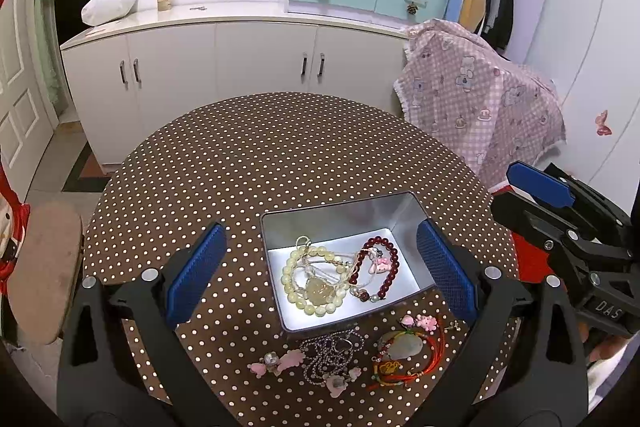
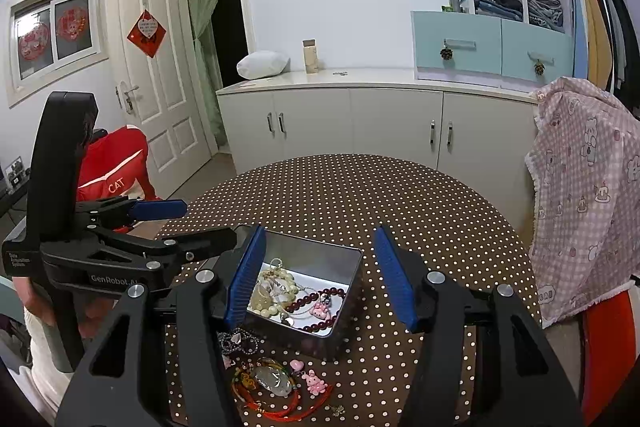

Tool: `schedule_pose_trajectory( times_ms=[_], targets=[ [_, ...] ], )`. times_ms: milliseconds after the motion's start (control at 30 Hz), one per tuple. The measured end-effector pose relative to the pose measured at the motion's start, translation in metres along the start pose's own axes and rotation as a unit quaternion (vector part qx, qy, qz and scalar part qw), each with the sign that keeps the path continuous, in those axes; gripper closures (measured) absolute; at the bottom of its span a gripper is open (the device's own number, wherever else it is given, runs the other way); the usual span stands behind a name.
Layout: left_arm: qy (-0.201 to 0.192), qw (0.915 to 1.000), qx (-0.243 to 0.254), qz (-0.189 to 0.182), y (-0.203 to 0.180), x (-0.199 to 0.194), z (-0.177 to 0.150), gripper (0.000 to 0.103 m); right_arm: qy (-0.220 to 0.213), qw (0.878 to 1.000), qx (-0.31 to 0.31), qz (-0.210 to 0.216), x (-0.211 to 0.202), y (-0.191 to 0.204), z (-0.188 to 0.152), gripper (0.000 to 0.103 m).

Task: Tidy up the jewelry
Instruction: 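Open the left gripper to drop the chain into the box, then withdraw both grippers from the box and move the left toward the pink charms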

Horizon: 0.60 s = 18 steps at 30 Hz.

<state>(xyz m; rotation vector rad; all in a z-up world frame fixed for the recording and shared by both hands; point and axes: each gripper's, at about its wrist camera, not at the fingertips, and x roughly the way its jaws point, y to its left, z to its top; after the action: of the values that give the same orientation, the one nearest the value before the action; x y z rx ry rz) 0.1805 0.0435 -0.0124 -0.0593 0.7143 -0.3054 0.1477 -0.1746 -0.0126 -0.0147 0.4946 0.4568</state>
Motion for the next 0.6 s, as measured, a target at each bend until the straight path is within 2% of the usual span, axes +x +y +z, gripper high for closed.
schedule_pose_trajectory(
  times_ms=[300,600],
  targets=[
    [0.003,0.9999,0.001,0.016,0.006,-0.005,-0.015,0.009,0.007,1.0,0.005,0.002,0.001,0.002,-0.009,0.046],
    [0.017,0.9994,-0.014,0.025,0.032,-0.012,-0.04,0.009,0.018,1.0,0.019,0.001,0.003,0.003,-0.022,0.043]
  ],
)
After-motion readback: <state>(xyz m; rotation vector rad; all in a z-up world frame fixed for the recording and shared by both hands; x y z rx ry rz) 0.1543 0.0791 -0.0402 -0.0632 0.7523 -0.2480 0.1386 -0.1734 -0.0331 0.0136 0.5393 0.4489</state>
